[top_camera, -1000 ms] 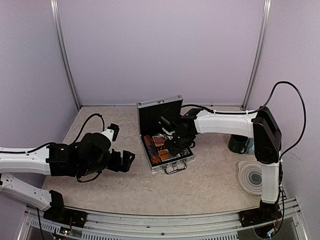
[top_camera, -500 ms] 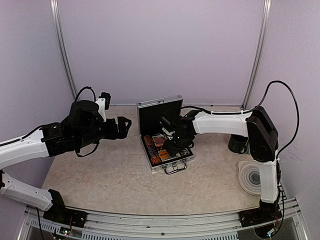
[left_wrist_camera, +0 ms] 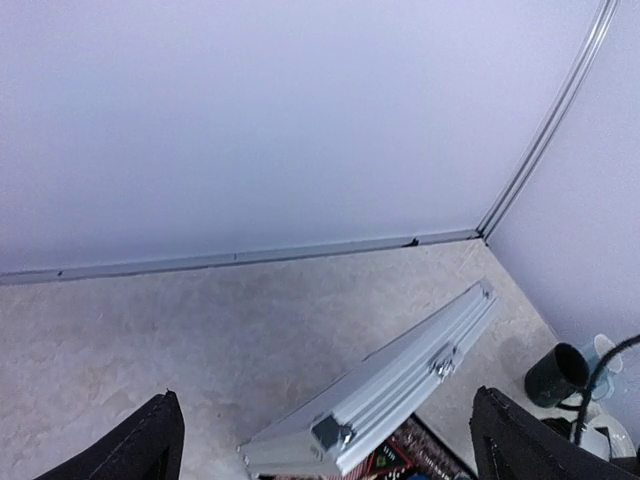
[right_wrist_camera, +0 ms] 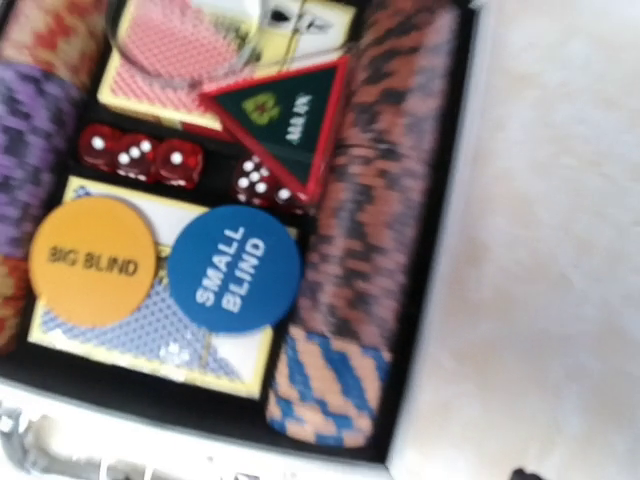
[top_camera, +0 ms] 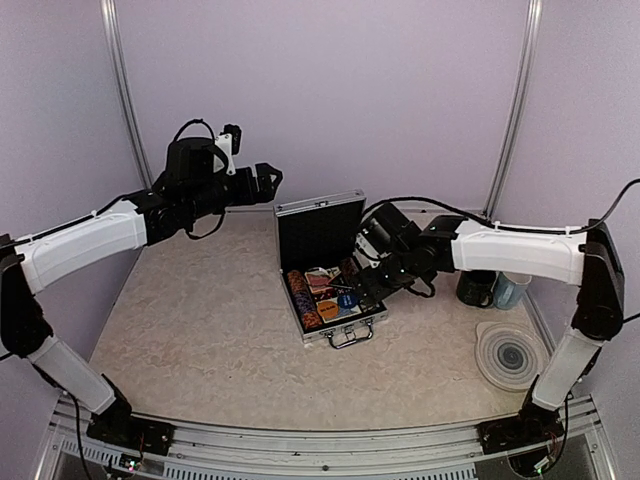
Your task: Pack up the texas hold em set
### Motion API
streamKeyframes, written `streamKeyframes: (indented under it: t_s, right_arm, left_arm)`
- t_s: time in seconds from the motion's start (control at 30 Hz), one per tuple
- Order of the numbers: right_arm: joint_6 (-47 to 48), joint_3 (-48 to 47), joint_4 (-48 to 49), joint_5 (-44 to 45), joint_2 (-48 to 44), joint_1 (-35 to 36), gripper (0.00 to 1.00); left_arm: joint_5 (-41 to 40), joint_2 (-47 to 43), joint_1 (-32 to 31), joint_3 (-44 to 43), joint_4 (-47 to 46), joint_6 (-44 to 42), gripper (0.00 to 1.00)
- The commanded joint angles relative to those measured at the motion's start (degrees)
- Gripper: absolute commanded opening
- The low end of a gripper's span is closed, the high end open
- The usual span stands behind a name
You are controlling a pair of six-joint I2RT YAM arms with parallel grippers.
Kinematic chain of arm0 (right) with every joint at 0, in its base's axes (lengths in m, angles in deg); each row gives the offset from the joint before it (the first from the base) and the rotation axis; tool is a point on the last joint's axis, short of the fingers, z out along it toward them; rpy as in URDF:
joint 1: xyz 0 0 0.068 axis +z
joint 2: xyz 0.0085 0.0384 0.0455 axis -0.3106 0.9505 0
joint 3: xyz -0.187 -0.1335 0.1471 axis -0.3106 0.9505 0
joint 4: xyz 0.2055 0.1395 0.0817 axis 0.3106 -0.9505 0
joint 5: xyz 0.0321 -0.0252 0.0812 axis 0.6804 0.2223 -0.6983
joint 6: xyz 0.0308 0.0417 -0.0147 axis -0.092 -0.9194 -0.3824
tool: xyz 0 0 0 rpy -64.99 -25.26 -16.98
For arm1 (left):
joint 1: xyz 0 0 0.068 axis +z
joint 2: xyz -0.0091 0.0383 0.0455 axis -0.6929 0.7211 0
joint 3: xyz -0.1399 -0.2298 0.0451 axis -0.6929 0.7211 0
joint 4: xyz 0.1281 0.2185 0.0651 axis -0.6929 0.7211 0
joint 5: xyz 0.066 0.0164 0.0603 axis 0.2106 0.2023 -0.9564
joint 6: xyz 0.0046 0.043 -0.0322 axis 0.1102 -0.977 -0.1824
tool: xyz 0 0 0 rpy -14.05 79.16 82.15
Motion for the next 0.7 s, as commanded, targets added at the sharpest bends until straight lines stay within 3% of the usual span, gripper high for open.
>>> streamKeyframes:
  t_s: [0.0, 0.23, 0.37, 0.5, 0.67]
  right_arm:
    - [-2.4, 7.9, 5.3, 1.1, -9.2, -0.9, 0.81]
    - [-3.8, 15.5, 6.3, 5.1, -19.1, -2.9, 0.81]
    - [-5.4, 17.7, 6.5, 5.1, -22.7, -4.9, 0.82]
    - [-7.9, 20.4, 6.4, 4.7, -25.0, -6.2, 0.82]
    - [-14.3, 26.9, 7.8, 2.5, -29.5, -6.4, 0.82]
  left_arm:
    - [9.2, 8.4, 2.5, -7.6, -4.9, -3.2, 0.99]
    - [21.0, 22.5, 7.0, -19.3, -6.3, 1.0, 0.86]
    - [29.8, 28.9, 6.6, -22.3, -5.9, 4.5, 0.69]
    - [32.8, 28.2, 4.8, -17.8, -7.9, 6.6, 0.58]
    - [32.7, 23.0, 0.7, -13.1, -7.1, 4.9, 0.57]
